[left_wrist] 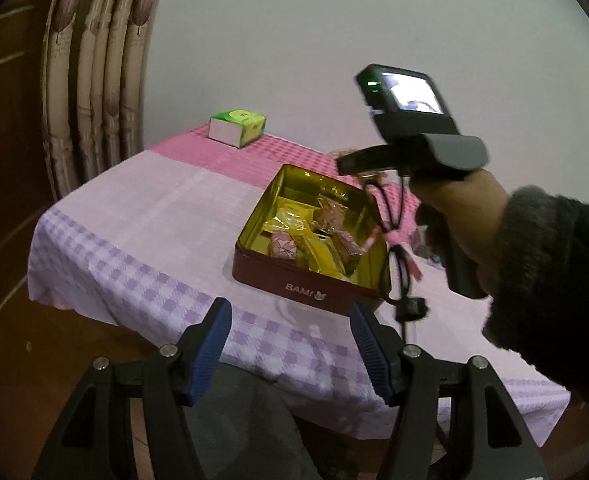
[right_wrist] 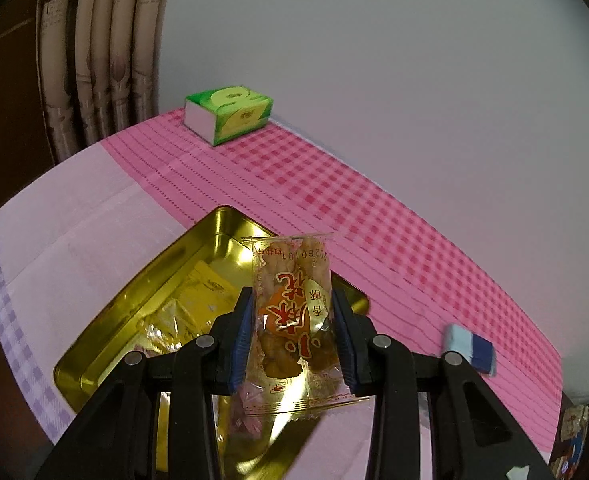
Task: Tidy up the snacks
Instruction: 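Lift the cookie bag and carry it over the tin, then lower the cookie bag into the tin and open the right gripper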
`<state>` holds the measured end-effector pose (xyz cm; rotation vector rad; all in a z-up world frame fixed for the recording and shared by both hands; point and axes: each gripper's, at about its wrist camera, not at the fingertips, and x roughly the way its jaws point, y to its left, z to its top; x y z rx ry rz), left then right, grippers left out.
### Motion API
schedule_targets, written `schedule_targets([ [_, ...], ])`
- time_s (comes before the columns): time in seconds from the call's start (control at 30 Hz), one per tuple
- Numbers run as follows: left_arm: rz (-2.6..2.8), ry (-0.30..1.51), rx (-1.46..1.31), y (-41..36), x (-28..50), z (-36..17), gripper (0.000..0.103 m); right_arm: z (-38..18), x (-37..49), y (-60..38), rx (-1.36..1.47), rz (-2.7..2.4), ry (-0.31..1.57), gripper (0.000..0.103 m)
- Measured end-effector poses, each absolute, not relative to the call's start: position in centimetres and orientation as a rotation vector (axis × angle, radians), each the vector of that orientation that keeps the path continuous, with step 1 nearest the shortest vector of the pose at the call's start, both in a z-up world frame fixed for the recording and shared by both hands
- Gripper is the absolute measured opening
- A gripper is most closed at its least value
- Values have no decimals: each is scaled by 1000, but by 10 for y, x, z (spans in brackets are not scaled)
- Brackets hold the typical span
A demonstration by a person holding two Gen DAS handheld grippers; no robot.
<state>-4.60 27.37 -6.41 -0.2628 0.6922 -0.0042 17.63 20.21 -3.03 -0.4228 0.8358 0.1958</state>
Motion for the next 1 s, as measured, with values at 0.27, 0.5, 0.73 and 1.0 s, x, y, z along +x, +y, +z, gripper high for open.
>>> schedule_targets([
  [0.27, 6, 725, -262, 280, -40, -69, 63, -61, 200, 226, -415, 234, 887, 34],
  [0.5, 7, 734, -276, 286, -38, -71, 63, -81, 212, 244, -433, 248, 916, 34],
  [0.73, 13, 750, -296, 290, -36, -73, 63, -96, 226, 253, -446, 248, 949, 34],
  [1.0, 15, 778, -296, 288, -33, -77, 63, -109, 237, 249, -399, 272, 992, 45],
])
